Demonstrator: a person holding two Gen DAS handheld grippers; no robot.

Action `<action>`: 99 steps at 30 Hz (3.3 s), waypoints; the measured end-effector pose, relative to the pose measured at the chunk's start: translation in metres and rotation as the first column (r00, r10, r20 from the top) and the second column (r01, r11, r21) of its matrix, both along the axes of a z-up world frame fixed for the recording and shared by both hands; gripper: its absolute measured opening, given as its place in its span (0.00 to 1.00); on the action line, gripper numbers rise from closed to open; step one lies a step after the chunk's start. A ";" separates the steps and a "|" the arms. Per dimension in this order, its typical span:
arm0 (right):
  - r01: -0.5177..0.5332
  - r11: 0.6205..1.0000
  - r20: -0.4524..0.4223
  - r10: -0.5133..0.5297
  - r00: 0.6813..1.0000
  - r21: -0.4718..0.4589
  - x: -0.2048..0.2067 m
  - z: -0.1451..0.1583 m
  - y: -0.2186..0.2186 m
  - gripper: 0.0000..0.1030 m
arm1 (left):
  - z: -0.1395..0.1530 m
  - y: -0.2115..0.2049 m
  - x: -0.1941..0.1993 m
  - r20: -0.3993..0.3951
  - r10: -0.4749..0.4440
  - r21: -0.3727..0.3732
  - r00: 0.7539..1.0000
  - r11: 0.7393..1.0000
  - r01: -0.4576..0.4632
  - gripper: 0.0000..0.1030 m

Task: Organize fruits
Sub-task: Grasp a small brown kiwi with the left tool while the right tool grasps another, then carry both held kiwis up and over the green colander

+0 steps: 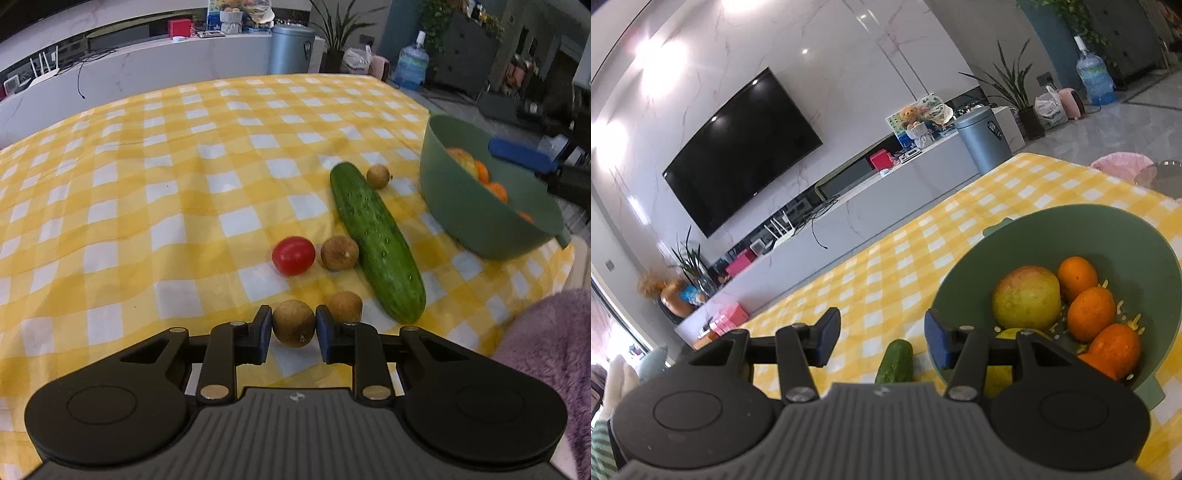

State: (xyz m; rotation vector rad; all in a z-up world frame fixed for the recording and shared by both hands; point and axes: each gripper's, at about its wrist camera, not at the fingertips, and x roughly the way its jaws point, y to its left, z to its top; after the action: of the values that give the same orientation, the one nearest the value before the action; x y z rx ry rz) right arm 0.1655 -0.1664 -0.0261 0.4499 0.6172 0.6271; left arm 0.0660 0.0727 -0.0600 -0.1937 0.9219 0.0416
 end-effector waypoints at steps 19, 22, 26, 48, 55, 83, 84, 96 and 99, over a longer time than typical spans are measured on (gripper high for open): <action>-0.334 0.892 -0.032 0.340 0.940 -0.304 -0.033 0.004 0.079 0.43 | 0.005 0.095 -0.016 0.008 0.434 -0.238 0.901 0.876 -0.420 0.27; -0.389 0.772 0.060 0.480 0.875 -0.503 -0.063 0.005 0.110 0.41 | 0.004 0.101 -0.017 -0.008 0.449 -0.251 0.893 0.864 -0.437 0.27; -0.430 0.619 0.049 0.605 0.795 -0.657 -0.082 -0.008 0.136 0.40 | 0.002 0.101 -0.016 -0.029 0.448 -0.245 0.894 0.864 -0.441 0.27; -0.248 0.291 -0.006 0.637 0.771 -0.924 -0.094 -0.060 0.176 0.19 | -0.001 0.096 -0.013 -0.039 0.486 -0.116 0.873 0.865 -0.487 0.28; -0.258 0.307 0.001 0.646 0.763 -0.916 -0.093 -0.059 0.175 0.19 | -0.001 0.097 -0.014 -0.040 0.500 -0.120 0.865 0.857 -0.501 0.28; -0.038 0.722 0.394 0.420 0.818 -0.691 -0.095 0.010 0.124 0.19 | 0.016 0.063 -0.008 0.164 0.427 -0.052 0.889 0.904 -0.424 0.27; -0.017 0.737 0.416 0.400 0.816 -0.675 -0.094 0.013 0.120 0.19 | 0.018 0.058 -0.007 0.178 0.404 -0.058 0.897 0.915 -0.400 0.27; 0.305 0.831 0.634 0.072 0.770 -0.466 -0.091 0.045 0.040 0.19 | 0.029 0.020 0.023 0.291 0.103 -0.510 0.951 0.858 0.064 0.27; 0.405 0.836 0.620 -0.103 0.778 -0.370 -0.080 0.050 0.008 0.19 | 0.033 -0.001 0.044 0.298 0.050 -0.553 0.953 0.823 0.130 0.27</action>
State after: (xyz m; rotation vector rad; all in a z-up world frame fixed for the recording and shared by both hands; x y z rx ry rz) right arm 0.0855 -0.1581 0.0237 -0.1473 0.0962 0.2849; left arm 0.1102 0.0720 -0.0272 -0.7210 0.6076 -0.3037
